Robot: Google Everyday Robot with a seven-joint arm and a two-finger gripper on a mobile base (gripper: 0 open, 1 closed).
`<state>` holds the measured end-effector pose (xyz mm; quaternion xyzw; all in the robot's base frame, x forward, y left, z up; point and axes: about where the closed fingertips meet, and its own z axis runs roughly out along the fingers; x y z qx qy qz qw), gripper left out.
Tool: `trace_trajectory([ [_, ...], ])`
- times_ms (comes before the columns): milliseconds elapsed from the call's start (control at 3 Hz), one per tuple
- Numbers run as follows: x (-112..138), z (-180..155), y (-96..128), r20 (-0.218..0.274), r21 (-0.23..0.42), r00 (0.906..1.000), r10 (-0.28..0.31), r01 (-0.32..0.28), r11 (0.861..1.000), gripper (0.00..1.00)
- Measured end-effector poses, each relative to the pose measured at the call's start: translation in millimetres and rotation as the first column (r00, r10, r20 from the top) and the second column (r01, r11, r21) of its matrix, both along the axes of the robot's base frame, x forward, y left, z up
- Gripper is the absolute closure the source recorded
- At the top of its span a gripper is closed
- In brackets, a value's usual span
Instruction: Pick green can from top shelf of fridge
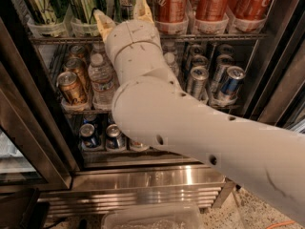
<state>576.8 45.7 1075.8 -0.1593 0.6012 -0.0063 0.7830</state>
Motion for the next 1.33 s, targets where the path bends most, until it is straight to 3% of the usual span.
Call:
trace_trajectory([
  [1333, 33.6, -4.1, -11.0, 0.003, -0.028, 0.997, -0.078, 0.078, 0.997, 0.31],
])
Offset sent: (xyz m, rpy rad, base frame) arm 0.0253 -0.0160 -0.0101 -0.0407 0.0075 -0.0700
